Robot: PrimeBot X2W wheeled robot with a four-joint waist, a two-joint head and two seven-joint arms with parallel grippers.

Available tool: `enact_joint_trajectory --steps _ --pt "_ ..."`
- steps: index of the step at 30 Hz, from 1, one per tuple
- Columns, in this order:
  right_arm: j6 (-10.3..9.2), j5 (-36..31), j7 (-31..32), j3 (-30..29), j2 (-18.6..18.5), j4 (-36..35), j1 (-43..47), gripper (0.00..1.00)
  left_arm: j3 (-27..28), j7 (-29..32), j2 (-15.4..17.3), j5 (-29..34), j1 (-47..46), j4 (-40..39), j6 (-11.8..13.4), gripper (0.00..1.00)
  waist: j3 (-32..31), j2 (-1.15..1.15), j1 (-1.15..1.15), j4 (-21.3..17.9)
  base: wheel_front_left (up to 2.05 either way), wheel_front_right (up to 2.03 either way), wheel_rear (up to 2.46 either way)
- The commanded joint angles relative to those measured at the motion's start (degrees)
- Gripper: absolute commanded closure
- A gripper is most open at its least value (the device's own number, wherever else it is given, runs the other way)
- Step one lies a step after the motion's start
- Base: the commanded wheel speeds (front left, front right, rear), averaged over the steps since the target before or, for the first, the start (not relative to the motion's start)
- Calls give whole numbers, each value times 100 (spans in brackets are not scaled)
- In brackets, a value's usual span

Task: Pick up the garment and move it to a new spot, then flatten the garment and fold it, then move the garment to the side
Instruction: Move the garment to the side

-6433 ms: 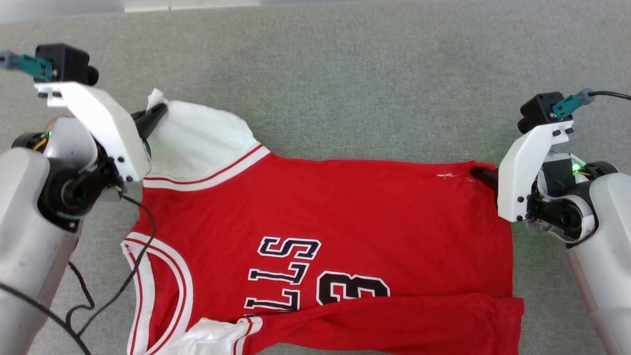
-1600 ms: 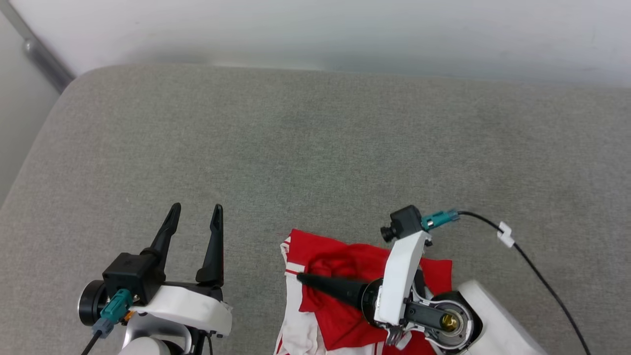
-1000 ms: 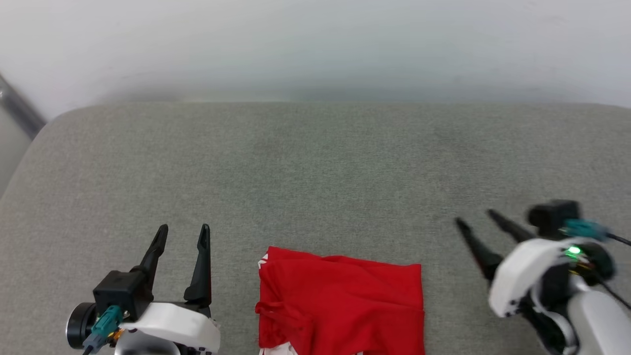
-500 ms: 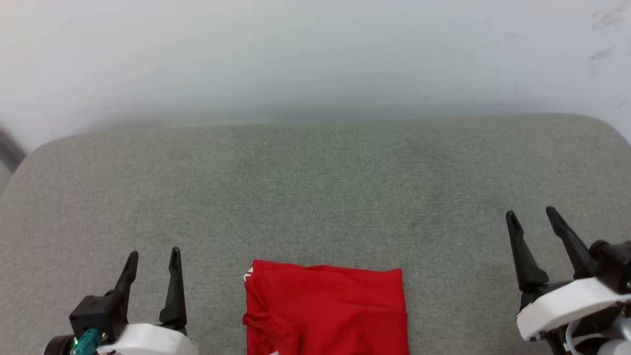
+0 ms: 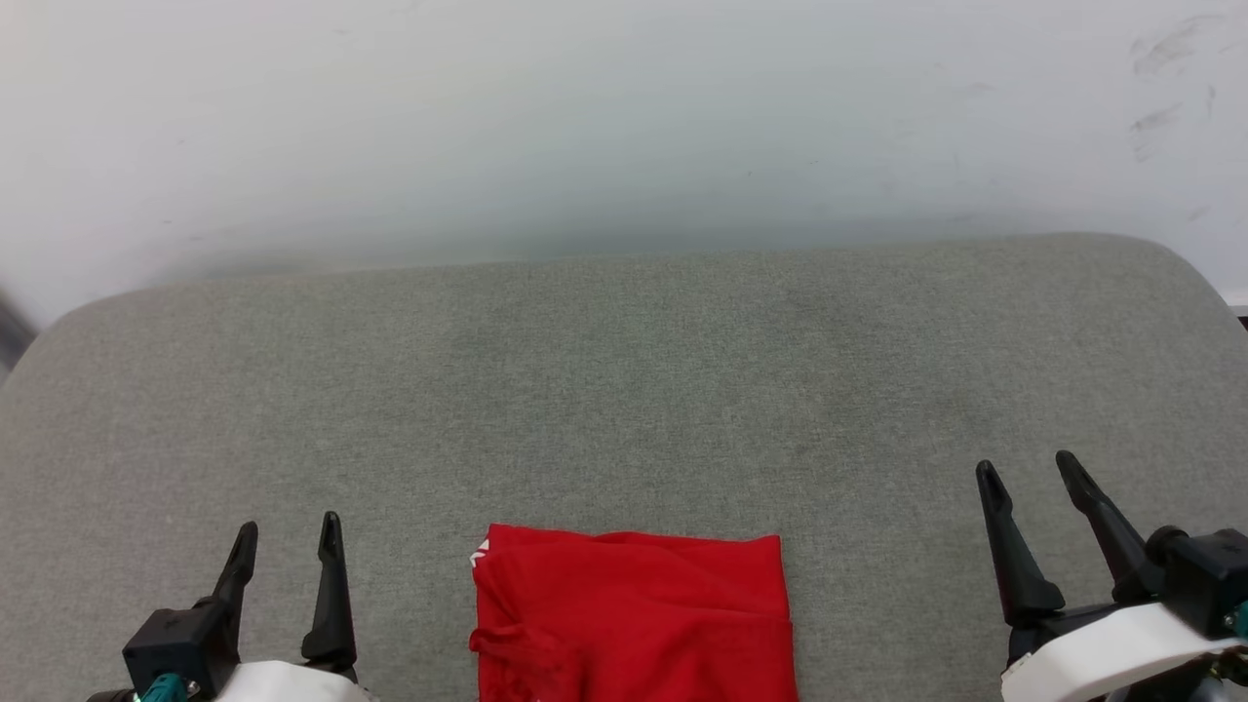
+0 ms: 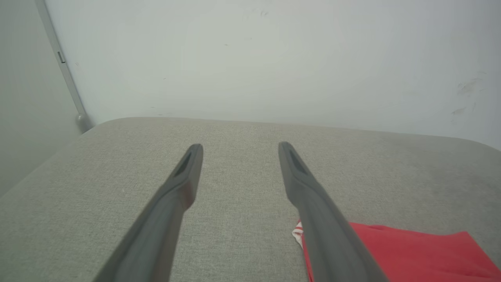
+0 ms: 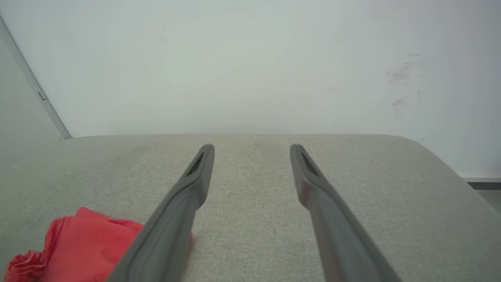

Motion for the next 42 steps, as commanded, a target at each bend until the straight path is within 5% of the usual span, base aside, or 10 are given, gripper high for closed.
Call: enact_joint_trajectory --steps 1,13,19,26,34,41,42 --pt "-2 41 7 20 39 -37 64 0 9 -37 -16 19 25 13 -20 0 19 0 0 -5 0 0 0" --pt "-2 806 348 -327 101 234 -41 0 218 -39 -251 188 -147 -100 -196 0 178 0 0 176 0 0 0" --pt "-2 1924 1248 -875 -304 981 -239 0 347 -34 -543 447 -327 -147 -412 0 369 0 0 520 0 0 0" --pt "-1 3136 2814 -687 -673 1995 -436 0 567 -34 -932 734 -594 -68 -714 0 708 0 0 950 0 0 0" --pt "-8 4711 4007 -355 -146 2825 -644 0 849 -34 -1292 961 -758 117 -1064 0 1075 0 0 1276 0 0 0" --pt "-16 5050 4553 -98 11 3189 -670 0 1040 -34 -1438 1119 -819 245 -1267 0 1180 0 0 1336 0 0 0" --pt "-16 5096 4577 -84 42 3216 -690 44 1072 -34 -1460 1138 -822 264 -1298 0 1173 0 0 1332 0 0 0"
